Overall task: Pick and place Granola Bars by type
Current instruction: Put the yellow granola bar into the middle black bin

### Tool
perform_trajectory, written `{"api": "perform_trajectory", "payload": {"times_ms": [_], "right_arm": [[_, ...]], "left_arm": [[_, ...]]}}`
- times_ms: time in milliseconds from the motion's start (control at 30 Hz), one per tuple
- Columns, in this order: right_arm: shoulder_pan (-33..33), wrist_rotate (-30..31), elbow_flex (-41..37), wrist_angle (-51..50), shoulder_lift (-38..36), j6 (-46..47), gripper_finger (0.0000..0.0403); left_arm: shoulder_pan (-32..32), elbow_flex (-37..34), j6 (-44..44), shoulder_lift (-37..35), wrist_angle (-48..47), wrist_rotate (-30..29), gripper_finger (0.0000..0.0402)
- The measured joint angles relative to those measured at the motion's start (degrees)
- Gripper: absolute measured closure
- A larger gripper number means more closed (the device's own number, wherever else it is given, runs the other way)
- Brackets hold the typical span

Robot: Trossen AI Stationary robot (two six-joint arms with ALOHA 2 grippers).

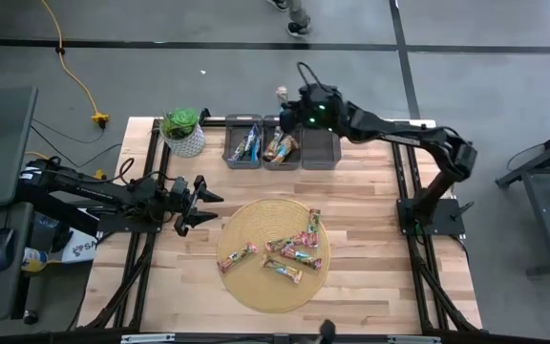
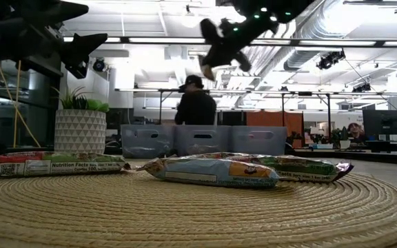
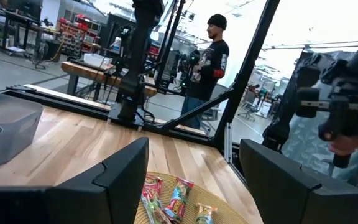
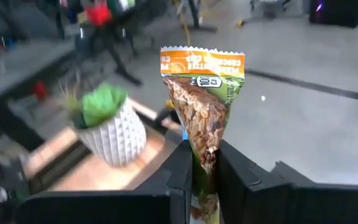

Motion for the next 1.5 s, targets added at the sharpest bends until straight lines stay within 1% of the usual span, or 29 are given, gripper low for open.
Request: {"api": "perform_trajectory", "payload": {"times_ms": [67,167,300,400,467,567,700,800,1000,1333,1500], "right_arm": [[0.4,-0.6,6.2,-6.4,3.9,-2.7,0.0365],[0.9,-0.1,17.1,-18.9,10.4,-6.7,0.0365],[0.8,0.3,29.9,-34.0,18.8,-7.9,0.0365],[0.8,2.7,36.3,-42.3,24.0,-8.3,0.0365],[0.6,2.7,38.4,-46.2,26.8,-8.3,0.0365],[0.4,0.8,39.0,-48.9,30.3,-6.6,0.0365],[0.2,-1.1,37.0,-49.9,33.0,-4.7,0.0365],[0.0,-2.3,35.9,-49.8,33.4,-3.7,0.0365],[-0.3,-1.5,35.9,-49.8,33.4,-3.8,0.0363],[-0.4,-2.5,36.0,-50.3,33.4,-4.1,0.0295],[-0.3,-5.3,36.0,-49.9,32.4,-6.3,0.0271]], "left_arm": [[0.0,0.0,0.0,0.0,0.0,0.0,0.0153],[0.0,0.0,0.1,0.0,-0.1,0.0,0.0153],[0.0,0.0,0.0,0.0,-0.5,0.0,0.0153],[0.0,0.0,0.0,0.0,-0.5,0.0,0.0153],[0.0,0.0,0.0,0.0,-0.9,0.0,0.0153],[0.0,0.0,0.0,0.0,-1.9,0.0,0.0153],[0.0,0.0,0.0,0.0,-3.7,0.0,0.0153],[0.0,0.0,0.0,0.0,-5.3,-0.1,0.0153],[0.0,0.0,0.0,0.0,-9.0,-0.1,0.0153],[0.0,0.0,0.0,0.0,-15.2,-0.1,0.0153],[0.0,0.0,0.0,0.0,-17.6,-0.1,0.0153]]}}
